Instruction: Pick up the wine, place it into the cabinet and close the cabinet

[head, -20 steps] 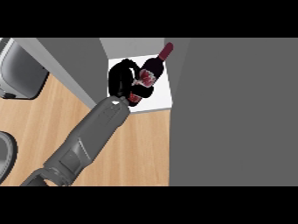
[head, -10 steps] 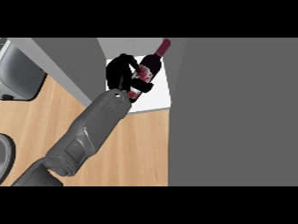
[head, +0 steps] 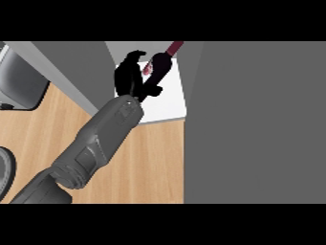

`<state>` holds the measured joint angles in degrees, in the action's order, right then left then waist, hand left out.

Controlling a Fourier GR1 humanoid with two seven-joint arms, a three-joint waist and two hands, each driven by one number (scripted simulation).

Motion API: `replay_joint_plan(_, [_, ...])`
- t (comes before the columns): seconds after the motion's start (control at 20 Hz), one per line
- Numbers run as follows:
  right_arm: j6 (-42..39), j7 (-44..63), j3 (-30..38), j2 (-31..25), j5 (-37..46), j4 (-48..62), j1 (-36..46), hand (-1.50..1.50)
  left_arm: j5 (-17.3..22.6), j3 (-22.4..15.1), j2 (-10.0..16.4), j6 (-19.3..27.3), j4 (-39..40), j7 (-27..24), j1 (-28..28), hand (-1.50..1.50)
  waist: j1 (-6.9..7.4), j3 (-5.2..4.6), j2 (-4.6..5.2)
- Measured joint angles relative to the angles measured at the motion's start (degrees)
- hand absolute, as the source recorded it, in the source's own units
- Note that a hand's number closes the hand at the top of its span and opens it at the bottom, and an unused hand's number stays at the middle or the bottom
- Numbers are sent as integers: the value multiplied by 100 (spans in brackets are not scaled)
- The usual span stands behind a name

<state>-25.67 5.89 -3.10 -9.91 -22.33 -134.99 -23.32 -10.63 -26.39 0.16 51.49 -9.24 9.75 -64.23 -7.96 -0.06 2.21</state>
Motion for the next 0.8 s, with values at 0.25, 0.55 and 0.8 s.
replay_joint_plan(0.25, [12, 33, -39, -7, -30, 5, 8, -150, 59, 43, -10, -12, 60, -57, 17, -150, 4, -5, 9])
replay_joint_plan(0.55, [2, 33, -81, -10, -70, 10, -41, -150, 405, 342, -14, 14, -375, -605, 181, -150, 60, -12, -3])
replay_joint_plan(0.8, [59, 78, -202, 8, -94, -12, -57, -150, 778, 556, -15, 42, -794, -1182, 419, -150, 106, -15, -33])
